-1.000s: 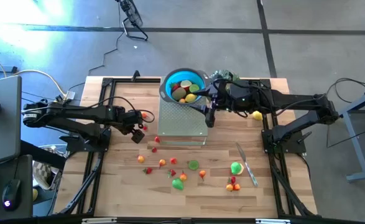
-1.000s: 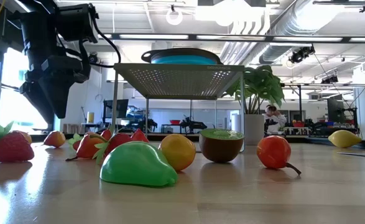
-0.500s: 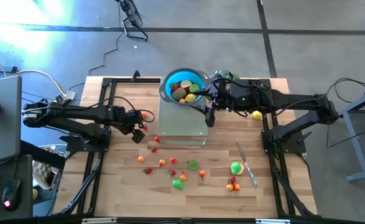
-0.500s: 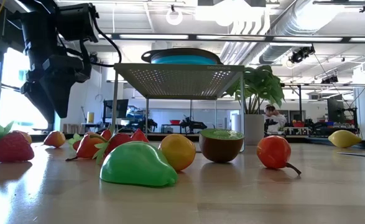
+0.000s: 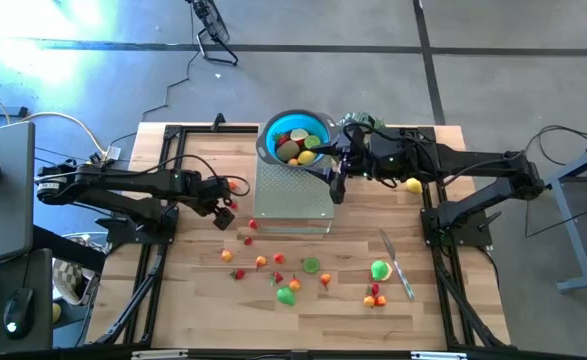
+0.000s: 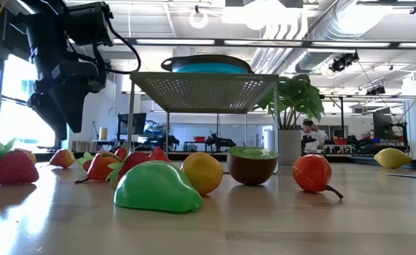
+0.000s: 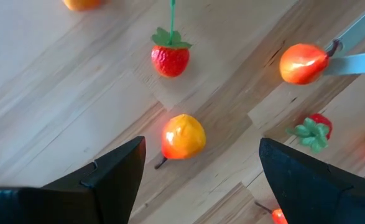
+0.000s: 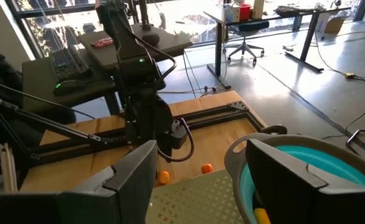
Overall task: Pick & Place Fruit
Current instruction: Put the orange peach in the blue bowl on the shelf
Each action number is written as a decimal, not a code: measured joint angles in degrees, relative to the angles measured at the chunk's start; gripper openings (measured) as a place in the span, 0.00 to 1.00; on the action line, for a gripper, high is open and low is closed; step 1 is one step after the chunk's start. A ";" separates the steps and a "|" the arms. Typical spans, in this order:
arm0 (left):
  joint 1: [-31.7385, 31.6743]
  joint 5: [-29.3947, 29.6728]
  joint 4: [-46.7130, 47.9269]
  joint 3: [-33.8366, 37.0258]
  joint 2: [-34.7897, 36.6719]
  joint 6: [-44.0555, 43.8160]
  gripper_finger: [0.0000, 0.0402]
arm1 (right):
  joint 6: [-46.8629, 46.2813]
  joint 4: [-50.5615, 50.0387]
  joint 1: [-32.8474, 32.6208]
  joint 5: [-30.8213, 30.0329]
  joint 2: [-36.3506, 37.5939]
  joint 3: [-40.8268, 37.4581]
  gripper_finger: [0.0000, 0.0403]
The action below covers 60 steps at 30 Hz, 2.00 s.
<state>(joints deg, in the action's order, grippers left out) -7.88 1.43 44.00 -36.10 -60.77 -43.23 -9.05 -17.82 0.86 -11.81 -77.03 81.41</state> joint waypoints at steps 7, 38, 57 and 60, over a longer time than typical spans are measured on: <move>0.00 -0.42 -1.53 1.07 -0.25 -0.54 0.77 | 0.27 -0.03 0.00 0.00 0.00 0.00 0.59; 0.02 0.63 -8.13 6.23 -2.23 -3.31 0.77 | 0.29 -0.07 0.00 -0.02 0.00 0.00 0.59; 0.02 0.10 -8.85 6.21 -8.11 -3.33 0.73 | 0.27 -0.27 0.00 -0.04 0.00 0.00 0.59; 0.00 0.35 -9.19 6.23 -8.13 -3.36 0.67 | 0.27 -0.28 0.00 -0.04 0.00 0.00 0.59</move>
<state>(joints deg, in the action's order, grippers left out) -7.88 1.78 34.80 -29.87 -68.90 -46.59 -8.78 -18.11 0.86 -11.86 -77.03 81.41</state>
